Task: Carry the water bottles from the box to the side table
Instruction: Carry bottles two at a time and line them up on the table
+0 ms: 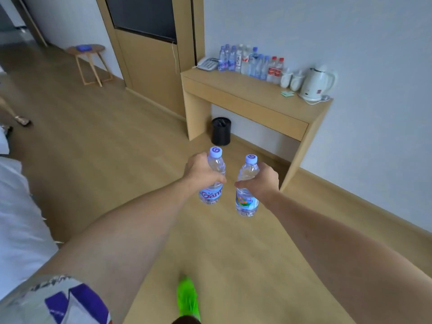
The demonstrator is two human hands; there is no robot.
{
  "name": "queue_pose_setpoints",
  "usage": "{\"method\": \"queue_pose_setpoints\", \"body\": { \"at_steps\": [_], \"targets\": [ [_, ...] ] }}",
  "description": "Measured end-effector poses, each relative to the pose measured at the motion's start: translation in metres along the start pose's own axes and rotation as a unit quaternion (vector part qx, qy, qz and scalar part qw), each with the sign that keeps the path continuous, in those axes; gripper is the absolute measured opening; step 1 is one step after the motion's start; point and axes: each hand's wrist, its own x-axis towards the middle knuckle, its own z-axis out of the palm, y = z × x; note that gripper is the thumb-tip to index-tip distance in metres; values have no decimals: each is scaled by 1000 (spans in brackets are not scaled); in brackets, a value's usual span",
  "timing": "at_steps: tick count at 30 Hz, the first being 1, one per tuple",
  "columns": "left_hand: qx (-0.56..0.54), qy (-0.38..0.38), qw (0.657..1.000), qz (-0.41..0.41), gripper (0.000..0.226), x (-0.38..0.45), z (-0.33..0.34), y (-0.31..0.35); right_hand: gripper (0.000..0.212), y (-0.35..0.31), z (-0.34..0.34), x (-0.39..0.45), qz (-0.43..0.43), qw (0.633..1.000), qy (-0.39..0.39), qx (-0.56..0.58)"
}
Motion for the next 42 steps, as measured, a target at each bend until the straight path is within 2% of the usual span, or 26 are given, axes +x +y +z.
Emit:
{"method": "queue_pose_setpoints", "body": {
  "at_steps": [12,19,24,35,38,42],
  "targets": [
    [4,-39,999,27,49,254,-65,-30,62,-89,97,203,38,998,39,-6],
    [-23,-46,998,32,52,372,-98,-30,62,-136,129,307,56,998,36,-13],
    [-15,-58,998,32,54,461,-100,-37,55,-156,155,395,43,998,41,-11],
    [17,-72,997,32,54,704,-100,-8,64,-202,195,652,37,999,27,-15],
    [3,-64,997,30,59,766,-103,3,69,-217,200,710,36,999,31,-15],
    [5,-73,997,32,54,839,-99,6,66,-228,208,775,55,998,35,8]
  ]
}}
